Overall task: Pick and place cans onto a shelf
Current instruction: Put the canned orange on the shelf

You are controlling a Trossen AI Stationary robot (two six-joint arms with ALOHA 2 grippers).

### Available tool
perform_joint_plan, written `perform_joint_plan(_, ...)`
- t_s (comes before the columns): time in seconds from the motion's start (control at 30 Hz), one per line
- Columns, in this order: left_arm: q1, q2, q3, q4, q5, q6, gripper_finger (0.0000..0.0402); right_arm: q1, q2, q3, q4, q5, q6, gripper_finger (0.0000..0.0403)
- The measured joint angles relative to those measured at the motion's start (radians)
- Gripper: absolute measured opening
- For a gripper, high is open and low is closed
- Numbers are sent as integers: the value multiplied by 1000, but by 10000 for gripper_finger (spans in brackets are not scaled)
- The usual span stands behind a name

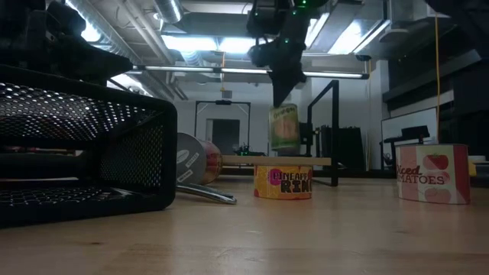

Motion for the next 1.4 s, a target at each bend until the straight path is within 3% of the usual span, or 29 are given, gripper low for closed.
perform_joint_plan(0.37,0,0,0,0,0,0,65,-27,9,-3,5,1,2,0)
perform_joint_plan(0.7,0,0,0,0,0,0,65,-27,4,-90,66,4,-1,0)
perform_joint_plan(1.4,0,0,0,0,0,0,65,-28,-1,-94,68,1,1,11)
